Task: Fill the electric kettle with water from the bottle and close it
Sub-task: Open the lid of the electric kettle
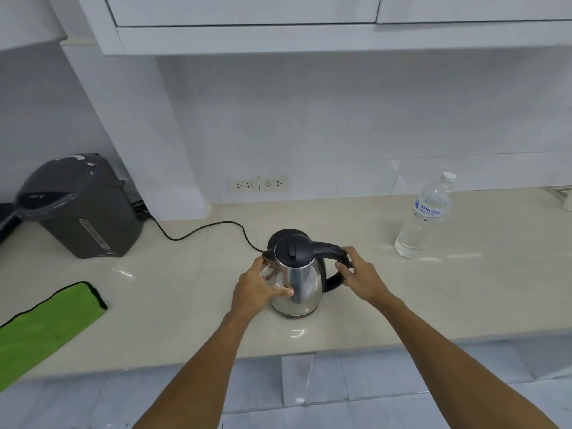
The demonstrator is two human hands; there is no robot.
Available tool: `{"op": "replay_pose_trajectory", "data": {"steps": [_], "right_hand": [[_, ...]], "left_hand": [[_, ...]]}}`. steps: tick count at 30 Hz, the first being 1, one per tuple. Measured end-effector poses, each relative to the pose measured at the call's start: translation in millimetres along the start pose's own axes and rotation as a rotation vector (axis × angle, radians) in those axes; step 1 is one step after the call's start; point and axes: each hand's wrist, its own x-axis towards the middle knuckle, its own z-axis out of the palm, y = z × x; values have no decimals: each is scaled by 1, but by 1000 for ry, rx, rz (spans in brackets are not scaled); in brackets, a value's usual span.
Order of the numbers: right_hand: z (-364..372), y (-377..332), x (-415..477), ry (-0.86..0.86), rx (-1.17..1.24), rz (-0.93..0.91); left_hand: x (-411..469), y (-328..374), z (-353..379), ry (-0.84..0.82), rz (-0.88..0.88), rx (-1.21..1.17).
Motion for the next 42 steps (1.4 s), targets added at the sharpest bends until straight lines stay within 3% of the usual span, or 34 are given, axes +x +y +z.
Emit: {"op": "replay_pose_trajectory", "data": {"steps": [35, 42], "right_hand": [[11, 0, 30, -21, 36, 47], [8, -9, 32, -63, 23, 139]], "left_hand": [[29, -9, 4, 21, -43, 65], [35, -13, 3, -2, -25, 69]]}}
